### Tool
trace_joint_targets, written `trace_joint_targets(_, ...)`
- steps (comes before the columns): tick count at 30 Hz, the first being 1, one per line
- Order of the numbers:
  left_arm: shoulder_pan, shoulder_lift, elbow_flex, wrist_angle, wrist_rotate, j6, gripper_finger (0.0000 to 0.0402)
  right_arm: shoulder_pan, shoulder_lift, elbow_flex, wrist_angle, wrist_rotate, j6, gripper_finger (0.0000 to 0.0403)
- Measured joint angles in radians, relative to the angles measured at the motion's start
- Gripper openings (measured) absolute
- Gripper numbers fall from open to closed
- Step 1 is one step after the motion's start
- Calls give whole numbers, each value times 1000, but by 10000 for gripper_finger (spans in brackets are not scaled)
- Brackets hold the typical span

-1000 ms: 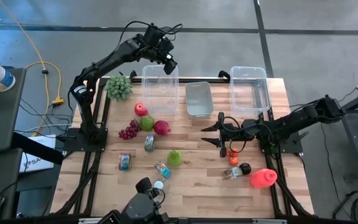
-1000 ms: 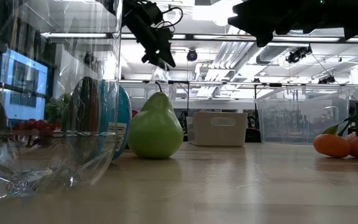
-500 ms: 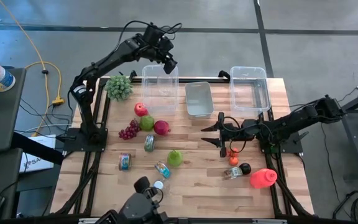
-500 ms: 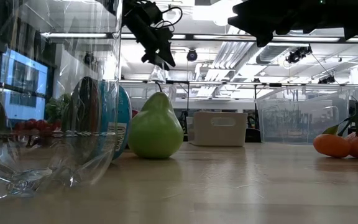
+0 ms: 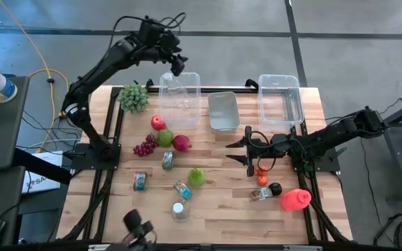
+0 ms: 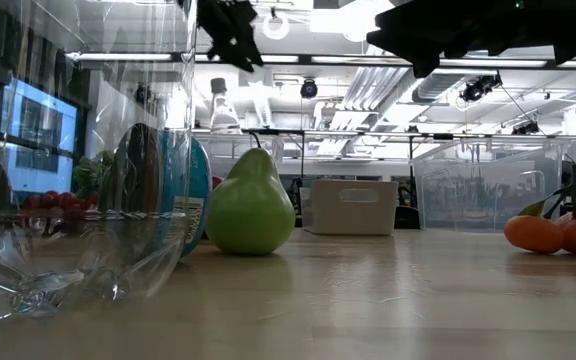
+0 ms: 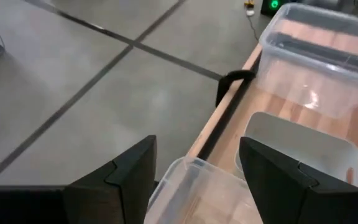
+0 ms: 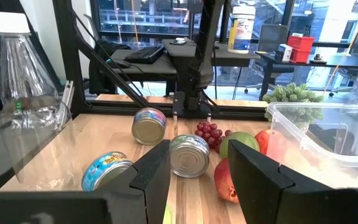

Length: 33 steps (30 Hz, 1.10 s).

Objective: Pick & Place Food Item
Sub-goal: Put the oranges into the right transparent bin

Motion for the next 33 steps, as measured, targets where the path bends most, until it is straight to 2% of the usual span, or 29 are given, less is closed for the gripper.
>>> trace_joint_targets(6, -10, -96, 0, -117, 0, -13, 221, 37, -26, 0, 38, -47, -1, 151)
trace_joint_targets(11, -29, -164, 0, -168, 5, -33, 221, 88, -55, 0, 35, -44, -8, 151)
trace_joint_targets(16, -86, -222, 0, -209, 8, -59, 221, 161, -60, 42, -2, -15, -97, 151)
trace_joint_targets(21, -176, -271, 0, -242, 9, -84, 221, 238, -60, 206, -309, 134, -131, 150)
trace_joint_targets(24, -243, -299, 0, -264, 9, -103, 221, 271, -59, 325, -525, 214, -49, 146)
trace_joint_targets(28, -347, -335, 0, -313, 9, -133, 221, 295, -60, 419, -739, 218, 137, 141)
trace_joint_targets(33, -480, -364, 0, -403, -23, -194, 221, 333, -60, 444, -907, 215, 301, 134)
